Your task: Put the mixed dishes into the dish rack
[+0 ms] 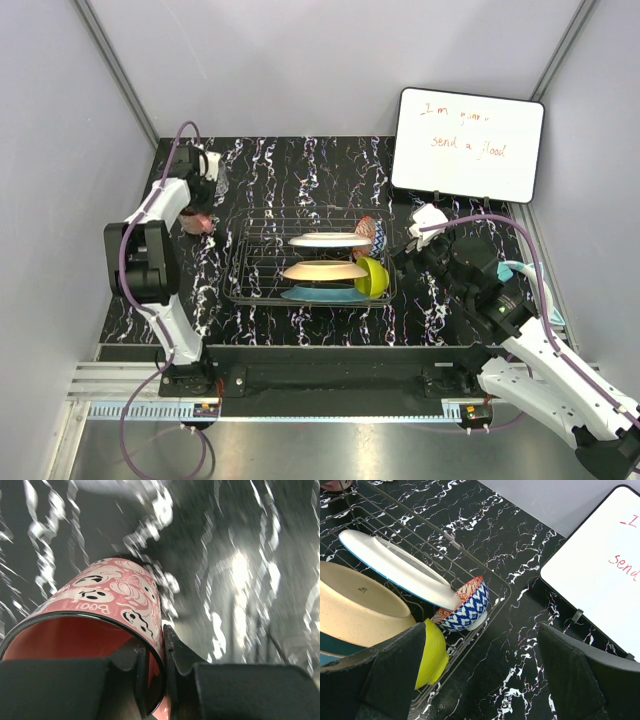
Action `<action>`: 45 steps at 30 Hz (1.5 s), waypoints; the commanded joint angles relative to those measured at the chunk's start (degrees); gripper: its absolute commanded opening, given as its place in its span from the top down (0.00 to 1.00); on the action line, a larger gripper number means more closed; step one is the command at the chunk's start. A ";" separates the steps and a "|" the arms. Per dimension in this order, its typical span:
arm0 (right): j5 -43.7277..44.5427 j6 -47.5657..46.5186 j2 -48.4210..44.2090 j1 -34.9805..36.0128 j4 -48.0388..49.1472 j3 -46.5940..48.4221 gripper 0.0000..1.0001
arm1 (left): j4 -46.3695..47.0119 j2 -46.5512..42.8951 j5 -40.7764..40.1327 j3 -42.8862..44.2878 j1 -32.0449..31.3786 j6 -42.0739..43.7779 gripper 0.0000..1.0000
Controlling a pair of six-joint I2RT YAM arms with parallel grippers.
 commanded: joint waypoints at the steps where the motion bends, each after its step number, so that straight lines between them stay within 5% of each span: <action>1: -0.78 -0.07 -0.04 -0.05 2.41 -0.02 0.00 | -5.74 -9.58 6.89 -1.53 0.73 -1.43 1.00; 9: 0.01 2.56 2.06 -0.05 4.87 1.39 0.00 | -13.93 -21.88 22.54 5.40 1.26 -7.49 1.00; 16: -0.70 13.62 13.29 -0.05 -3.55 15.59 0.00 | -10.42 -29.02 33.25 14.70 1.35 -11.89 1.00; 22: -12.28 26.73 19.63 -1.36 -4.98 23.09 0.00 | -12.35 -27.27 53.80 25.59 2.14 -15.32 1.00; 25: -22.46 33.13 22.36 -3.82 -3.40 26.52 0.00 | -11.65 -25.51 55.87 31.76 1.96 -17.60 1.00; 28: -33.80 42.18 25.79 -6.80 2.92 29.16 0.00 | 2.79 -27.07 58.57 26.80 1.97 -25.31 1.00; 29: -40.01 47.95 26.93 -7.51 8.42 29.69 0.00 | 11.64 -31.26 59.03 22.24 1.79 -29.86 1.00; 30: -43.03 50.96 29.29 -7.87 11.34 30.82 0.00 | 31.31 -33.57 58.68 11.93 1.53 -38.44 1.00; 31: -45.50 54.04 30.62 -8.39 15.03 31.44 0.00 | 38.03 -35.33 57.03 8.61 0.92 -39.91 1.00; 34: -51.75 64.07 35.37 -8.49 26.55 33.99 0.02 | 39.06 -34.74 55.16 8.92 -3.30 -40.27 1.00; 38: -57.11 80.03 42.57 -8.49 46.98 35.67 0.01 | 49.67 -30.09 52.27 8.75 -5.41 -51.16 1.00; 45: -58.53 100.56 56.55 -8.40 72.80 37.42 0.09 | 55.06 -27.17 47.53 11.21 -9.90 -56.19 1.00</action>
